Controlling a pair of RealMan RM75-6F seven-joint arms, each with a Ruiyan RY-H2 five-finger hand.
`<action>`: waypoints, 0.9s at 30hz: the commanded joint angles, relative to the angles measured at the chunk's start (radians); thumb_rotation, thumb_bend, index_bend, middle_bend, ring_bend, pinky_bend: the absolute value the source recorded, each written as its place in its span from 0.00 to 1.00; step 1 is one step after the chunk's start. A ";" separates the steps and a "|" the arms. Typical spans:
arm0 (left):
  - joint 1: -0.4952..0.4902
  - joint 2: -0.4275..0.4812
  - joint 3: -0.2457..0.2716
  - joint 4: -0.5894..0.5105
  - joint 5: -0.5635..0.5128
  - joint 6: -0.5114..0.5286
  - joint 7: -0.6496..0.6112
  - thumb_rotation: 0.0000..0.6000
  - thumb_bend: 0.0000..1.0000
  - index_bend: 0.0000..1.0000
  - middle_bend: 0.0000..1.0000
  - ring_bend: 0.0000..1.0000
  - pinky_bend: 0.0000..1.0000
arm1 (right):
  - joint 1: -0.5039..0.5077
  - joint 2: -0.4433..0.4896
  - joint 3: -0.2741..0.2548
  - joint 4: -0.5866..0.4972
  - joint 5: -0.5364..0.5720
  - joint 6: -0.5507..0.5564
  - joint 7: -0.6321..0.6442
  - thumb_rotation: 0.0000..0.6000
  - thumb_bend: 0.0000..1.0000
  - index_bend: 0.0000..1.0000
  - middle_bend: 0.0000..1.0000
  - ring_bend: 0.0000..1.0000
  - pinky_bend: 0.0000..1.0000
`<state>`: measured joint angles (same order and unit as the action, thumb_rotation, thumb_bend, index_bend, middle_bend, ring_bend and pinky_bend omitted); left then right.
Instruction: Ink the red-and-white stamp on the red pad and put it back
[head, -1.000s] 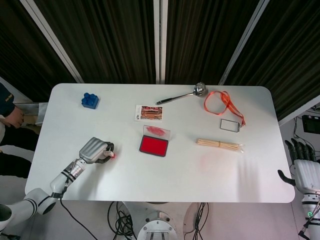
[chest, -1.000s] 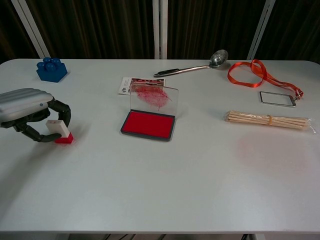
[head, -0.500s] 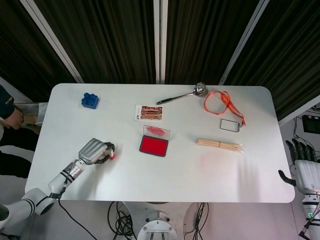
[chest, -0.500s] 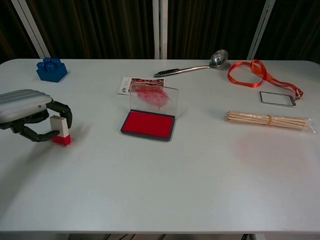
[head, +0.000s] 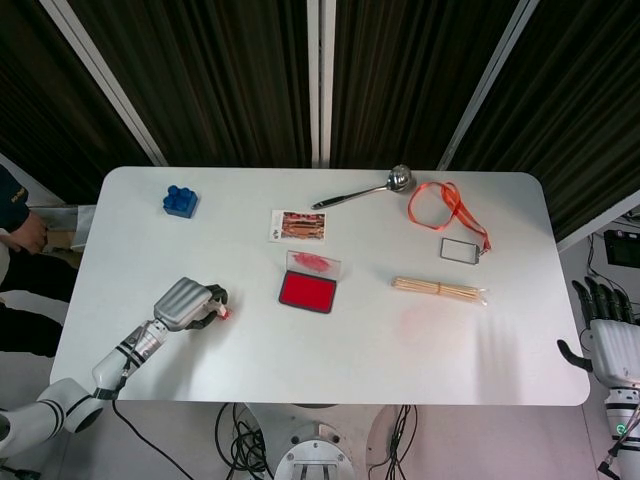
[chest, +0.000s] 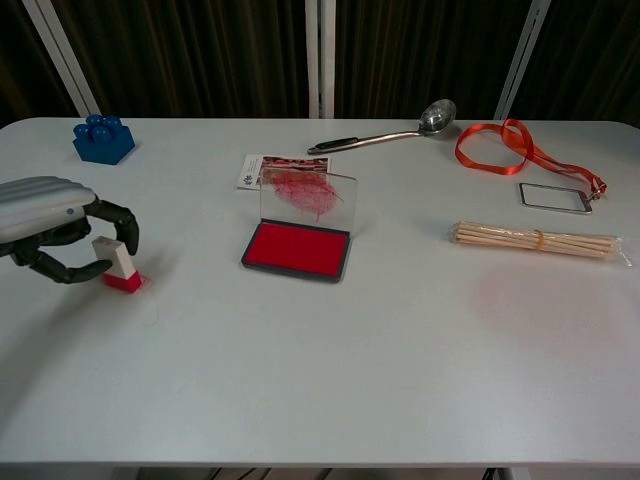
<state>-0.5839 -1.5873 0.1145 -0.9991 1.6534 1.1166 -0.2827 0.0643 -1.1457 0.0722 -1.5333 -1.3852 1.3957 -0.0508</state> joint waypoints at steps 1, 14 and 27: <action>0.006 0.010 0.003 -0.010 0.001 0.006 0.006 1.00 0.42 0.41 0.44 0.91 1.00 | 0.000 0.001 0.000 -0.003 0.000 0.001 -0.002 1.00 0.16 0.00 0.00 0.00 0.00; 0.029 0.052 0.003 -0.068 0.005 0.043 0.022 1.00 0.35 0.16 0.29 0.89 1.00 | 0.000 0.002 0.000 -0.007 -0.001 0.003 -0.006 1.00 0.16 0.00 0.00 0.00 0.00; 0.150 0.298 -0.091 -0.370 -0.075 0.290 0.273 0.25 0.20 0.16 0.16 0.20 0.32 | -0.004 0.006 0.000 -0.004 0.003 0.004 0.014 1.00 0.16 0.00 0.00 0.00 0.00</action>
<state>-0.4949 -1.3612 0.0590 -1.3005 1.6299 1.3399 -0.1194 0.0609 -1.1402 0.0723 -1.5375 -1.3830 1.3996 -0.0369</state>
